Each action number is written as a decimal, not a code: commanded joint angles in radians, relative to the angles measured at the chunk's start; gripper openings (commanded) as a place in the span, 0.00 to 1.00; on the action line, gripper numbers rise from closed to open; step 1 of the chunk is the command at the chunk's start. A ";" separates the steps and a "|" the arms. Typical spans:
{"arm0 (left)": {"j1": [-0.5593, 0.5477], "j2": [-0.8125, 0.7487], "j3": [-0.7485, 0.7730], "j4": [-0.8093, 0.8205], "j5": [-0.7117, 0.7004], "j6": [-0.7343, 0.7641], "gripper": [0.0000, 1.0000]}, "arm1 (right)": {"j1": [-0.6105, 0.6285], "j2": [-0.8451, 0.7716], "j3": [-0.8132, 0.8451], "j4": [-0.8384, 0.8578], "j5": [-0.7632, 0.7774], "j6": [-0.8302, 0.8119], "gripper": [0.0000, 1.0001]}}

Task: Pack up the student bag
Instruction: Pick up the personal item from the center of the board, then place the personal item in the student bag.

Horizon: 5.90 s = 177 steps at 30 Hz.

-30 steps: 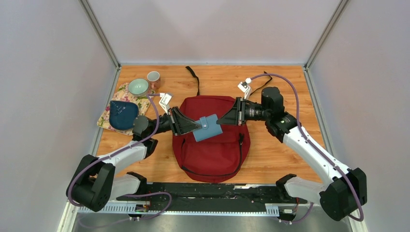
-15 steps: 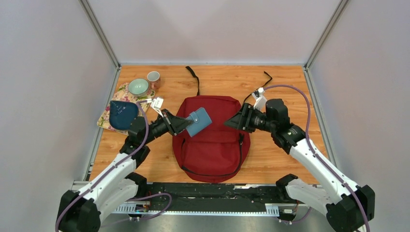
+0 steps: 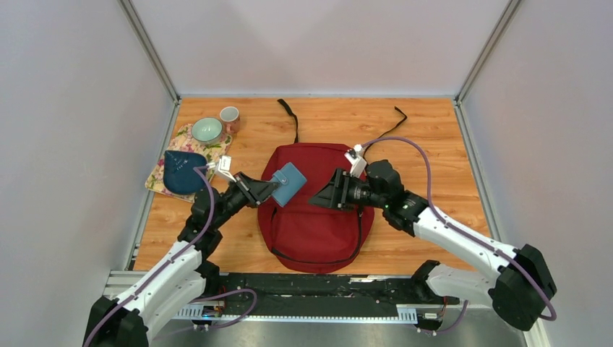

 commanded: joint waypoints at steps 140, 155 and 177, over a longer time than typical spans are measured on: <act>-0.059 0.471 0.487 -0.422 0.323 0.488 0.77 | 0.039 -0.528 -0.141 -0.271 0.780 0.025 0.00; -0.186 0.680 0.587 -0.516 0.317 0.540 0.76 | 0.039 -0.528 -0.135 -0.282 0.768 0.011 0.00; -0.240 0.590 0.565 -0.640 0.287 0.631 0.39 | 0.035 -0.514 -0.142 -0.286 0.748 0.022 0.00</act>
